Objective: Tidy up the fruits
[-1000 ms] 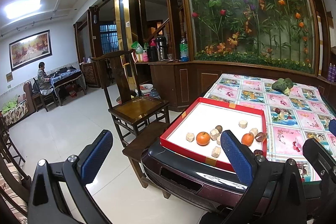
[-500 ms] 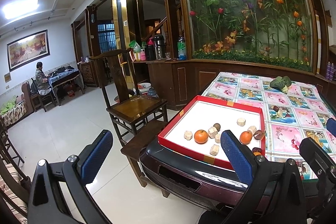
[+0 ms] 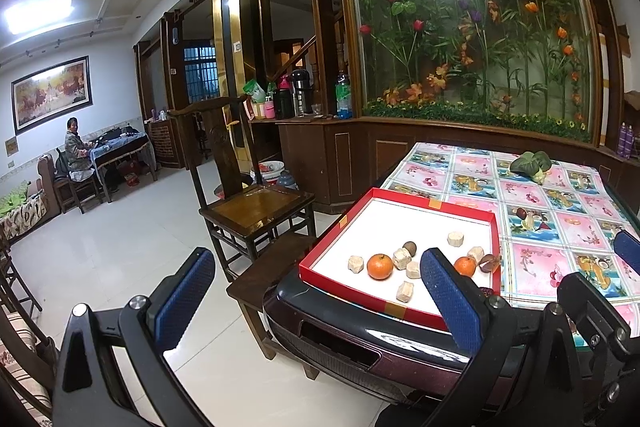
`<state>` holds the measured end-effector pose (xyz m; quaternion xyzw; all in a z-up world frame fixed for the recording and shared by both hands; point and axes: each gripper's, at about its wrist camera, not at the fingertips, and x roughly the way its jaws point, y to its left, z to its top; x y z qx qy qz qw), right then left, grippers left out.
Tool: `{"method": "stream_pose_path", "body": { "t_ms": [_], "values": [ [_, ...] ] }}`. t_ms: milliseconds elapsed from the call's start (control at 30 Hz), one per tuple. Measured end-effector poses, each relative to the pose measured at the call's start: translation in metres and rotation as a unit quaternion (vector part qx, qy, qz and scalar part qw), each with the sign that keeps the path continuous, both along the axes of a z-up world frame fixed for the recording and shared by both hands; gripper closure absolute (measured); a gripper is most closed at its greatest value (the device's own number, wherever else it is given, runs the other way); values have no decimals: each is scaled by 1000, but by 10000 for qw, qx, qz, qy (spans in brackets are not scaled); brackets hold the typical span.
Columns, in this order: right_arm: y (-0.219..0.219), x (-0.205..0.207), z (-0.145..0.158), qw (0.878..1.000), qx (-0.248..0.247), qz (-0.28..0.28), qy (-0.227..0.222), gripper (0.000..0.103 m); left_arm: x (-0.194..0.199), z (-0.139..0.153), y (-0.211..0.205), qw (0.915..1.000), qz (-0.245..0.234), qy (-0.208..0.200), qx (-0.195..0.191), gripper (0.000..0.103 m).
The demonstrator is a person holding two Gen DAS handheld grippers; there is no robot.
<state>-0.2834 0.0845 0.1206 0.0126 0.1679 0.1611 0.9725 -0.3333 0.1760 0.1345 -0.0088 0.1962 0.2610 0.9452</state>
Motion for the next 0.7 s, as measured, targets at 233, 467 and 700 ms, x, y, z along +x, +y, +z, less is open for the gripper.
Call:
{"method": "stream_pose_path", "body": {
  "t_ms": [233, 467, 700],
  "values": [
    [0, 0, 0, 10000, -15, 0, 18, 0, 2, 0, 0, 10000, 5, 25, 1, 1],
    [0, 1, 1, 10000, -12, 1, 35, 0, 2, -1, -1, 10000, -38, 64, 33, 1],
    [1, 0, 2, 10000, -38, 2, 31, 0, 2, -3, 2, 10000, -31, 74, 14, 1]
  ]
}}
